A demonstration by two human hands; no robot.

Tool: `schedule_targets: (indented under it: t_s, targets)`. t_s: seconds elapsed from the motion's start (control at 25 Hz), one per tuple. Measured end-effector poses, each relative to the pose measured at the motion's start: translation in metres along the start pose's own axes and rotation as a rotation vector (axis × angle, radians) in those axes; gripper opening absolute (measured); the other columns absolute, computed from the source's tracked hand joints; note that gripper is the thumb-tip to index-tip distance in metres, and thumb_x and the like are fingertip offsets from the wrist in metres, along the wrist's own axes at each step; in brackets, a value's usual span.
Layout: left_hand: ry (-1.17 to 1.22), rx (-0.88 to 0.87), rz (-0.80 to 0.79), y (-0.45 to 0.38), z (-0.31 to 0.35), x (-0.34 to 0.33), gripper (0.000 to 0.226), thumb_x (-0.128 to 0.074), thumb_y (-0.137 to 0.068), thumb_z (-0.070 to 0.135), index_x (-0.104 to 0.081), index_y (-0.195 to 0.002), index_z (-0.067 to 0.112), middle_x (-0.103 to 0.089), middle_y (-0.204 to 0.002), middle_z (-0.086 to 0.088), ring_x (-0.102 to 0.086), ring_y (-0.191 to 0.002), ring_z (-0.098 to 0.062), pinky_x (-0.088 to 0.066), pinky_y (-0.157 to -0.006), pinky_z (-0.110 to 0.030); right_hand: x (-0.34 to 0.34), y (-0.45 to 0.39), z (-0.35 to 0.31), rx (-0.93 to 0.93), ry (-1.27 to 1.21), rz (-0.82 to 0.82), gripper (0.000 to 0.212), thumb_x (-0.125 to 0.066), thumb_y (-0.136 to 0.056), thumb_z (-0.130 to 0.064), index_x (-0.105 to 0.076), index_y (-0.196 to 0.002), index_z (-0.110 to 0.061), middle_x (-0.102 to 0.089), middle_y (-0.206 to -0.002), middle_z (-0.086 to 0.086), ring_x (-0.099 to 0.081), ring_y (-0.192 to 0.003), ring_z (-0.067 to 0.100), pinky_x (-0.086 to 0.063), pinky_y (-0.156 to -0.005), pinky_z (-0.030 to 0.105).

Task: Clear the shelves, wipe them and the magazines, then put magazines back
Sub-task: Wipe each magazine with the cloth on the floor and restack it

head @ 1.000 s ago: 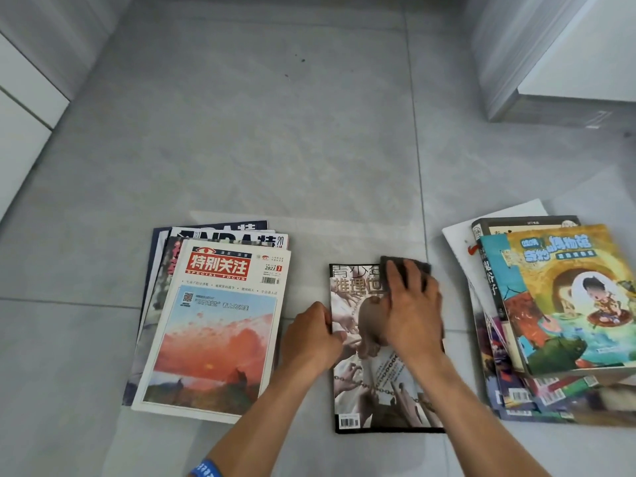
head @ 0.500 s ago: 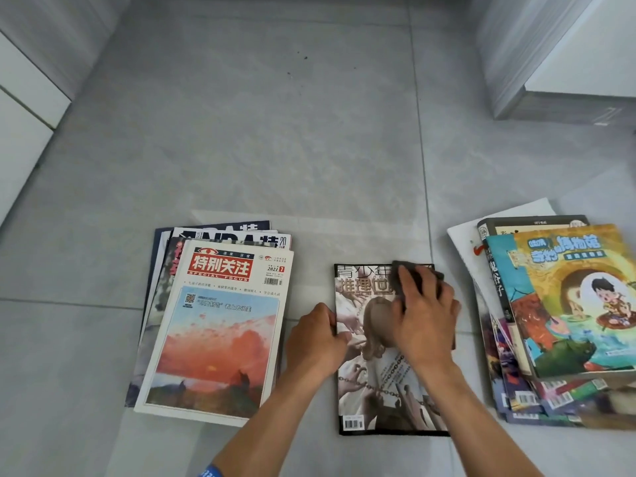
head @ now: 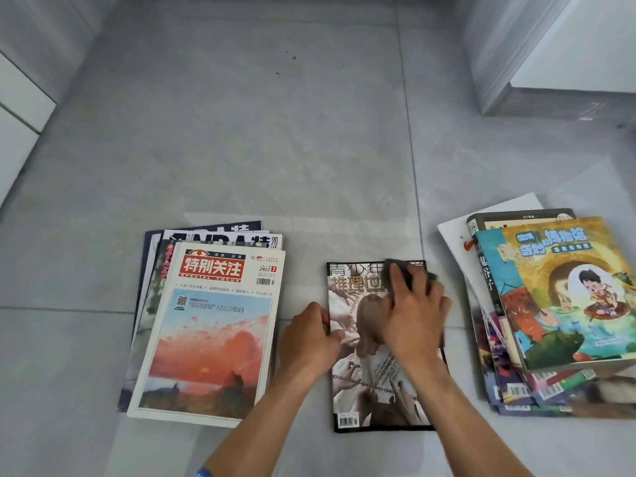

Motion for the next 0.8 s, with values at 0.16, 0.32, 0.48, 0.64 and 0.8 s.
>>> schedule_targets:
  t_s: [0.16,0.32,0.48,0.64,0.8]
  targets:
    - [-0.011,-0.029,-0.009,0.001,0.004,0.003,0.011,-0.063,-0.080,0.022,-0.054,-0.088,0.020,-0.069,-0.090,-0.002,-0.065,-0.088,-0.028,-0.047,-0.068,-0.034,-0.021,0.022,-0.089,0.425,-0.189,-0.120,0.052,-0.051,-0.079,-0.032,-0.063,-0.129,-0.025,-0.059,-0.127,0.003,-0.050,-0.104,0.033,-0.051,-0.082,0.044]
    - [0.030,-0.018,-0.008,0.001,0.002,0.005,0.024,-0.074,-0.081,0.036,-0.054,-0.087,0.024,-0.065,-0.081,0.008,-0.064,-0.083,-0.017,-0.049,-0.072,-0.033,-0.005,0.014,-0.012,0.373,-0.186,-0.085,0.046,-0.060,-0.083,-0.025,-0.065,-0.129,-0.025,-0.058,-0.129,-0.002,-0.049,-0.107,0.029,-0.049,-0.087,0.046]
    - [0.030,-0.016,0.003,0.000,0.002,0.005,0.024,-0.074,-0.081,0.035,-0.054,-0.086,0.024,-0.064,-0.079,0.009,-0.063,-0.081,-0.016,-0.047,-0.068,-0.031,0.005,0.024,0.022,0.003,-0.099,0.039,0.054,-0.077,-0.075,-0.016,-0.066,-0.128,-0.018,-0.058,-0.126,0.010,-0.044,-0.106,0.033,-0.047,-0.085,0.048]
    - [0.023,-0.006,-0.020,0.000,0.002,0.005,0.018,-0.071,-0.079,0.023,-0.055,-0.087,0.024,-0.060,-0.076,0.010,-0.061,-0.079,-0.017,-0.045,-0.067,-0.029,-0.014,0.047,-0.063,0.351,-0.183,-0.082,0.052,-0.052,-0.078,-0.031,-0.062,-0.129,-0.026,-0.056,-0.127,0.002,-0.046,-0.103,0.029,-0.048,-0.082,0.042]
    - [0.068,-0.020,-0.078,-0.001,0.001,0.001,0.019,-0.071,-0.087,0.027,-0.053,-0.089,0.024,-0.058,-0.074,0.013,-0.058,-0.077,-0.011,-0.041,-0.067,-0.026,0.001,0.036,0.002,0.351,-0.143,-0.028,0.047,-0.047,-0.084,-0.036,-0.068,-0.124,-0.025,-0.060,-0.124,-0.001,-0.049,-0.103,0.028,-0.048,-0.082,0.042]
Point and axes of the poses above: each hand's wrist, its own y-axis away from the middle knuckle, its own x-axis out of the back of the hand, z = x × y, the point moved 10 cm from there along -y, towards the middle knuckle
